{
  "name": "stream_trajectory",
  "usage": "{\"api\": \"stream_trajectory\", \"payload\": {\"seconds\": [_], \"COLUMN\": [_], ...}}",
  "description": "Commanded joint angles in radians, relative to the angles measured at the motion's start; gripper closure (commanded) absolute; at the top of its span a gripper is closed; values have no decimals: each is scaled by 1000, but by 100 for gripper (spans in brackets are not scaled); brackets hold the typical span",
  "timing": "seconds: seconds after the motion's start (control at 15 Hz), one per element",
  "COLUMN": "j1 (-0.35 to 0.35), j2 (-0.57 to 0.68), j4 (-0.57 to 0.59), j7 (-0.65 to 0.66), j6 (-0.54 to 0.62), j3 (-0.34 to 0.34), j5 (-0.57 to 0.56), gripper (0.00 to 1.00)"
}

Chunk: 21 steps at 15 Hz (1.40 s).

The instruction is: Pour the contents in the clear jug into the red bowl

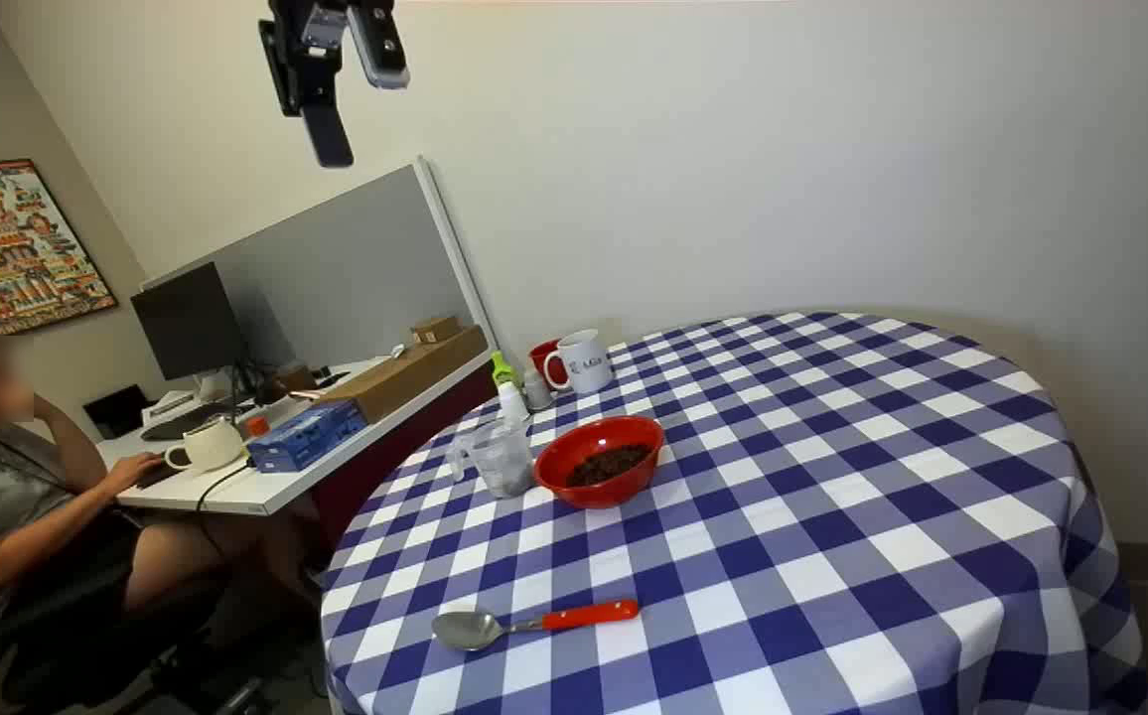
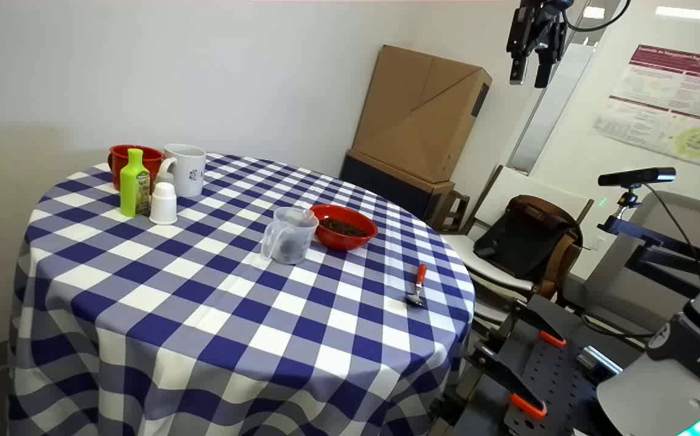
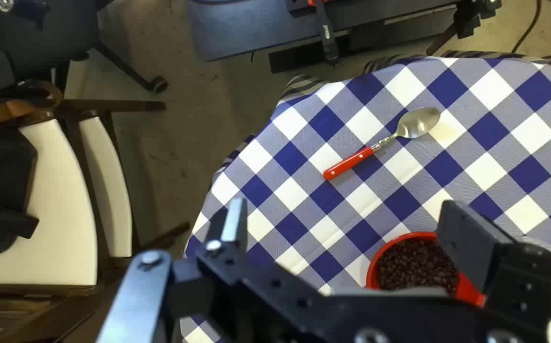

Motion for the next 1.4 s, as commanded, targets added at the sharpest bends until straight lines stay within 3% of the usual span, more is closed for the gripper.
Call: {"api": "stream_trajectory", "payload": {"seconds": [0.0, 0.13, 0.47, 1.13, 1.2, 1.33], "j1": [23, 57, 148, 374, 351, 373], "j2": [0, -6, 21, 86, 77, 80], "j4": [2, -2, 14, 17, 2, 3], "j7": [7, -128, -291, -511, -443, -467], "j6": [-3, 2, 0, 27, 27, 27], "j3": [-19, -25, -3, 122, 116, 129], "j5": [-7, -28, -5, 17, 11, 11], "gripper": [0, 0, 0, 0, 0, 0]}}
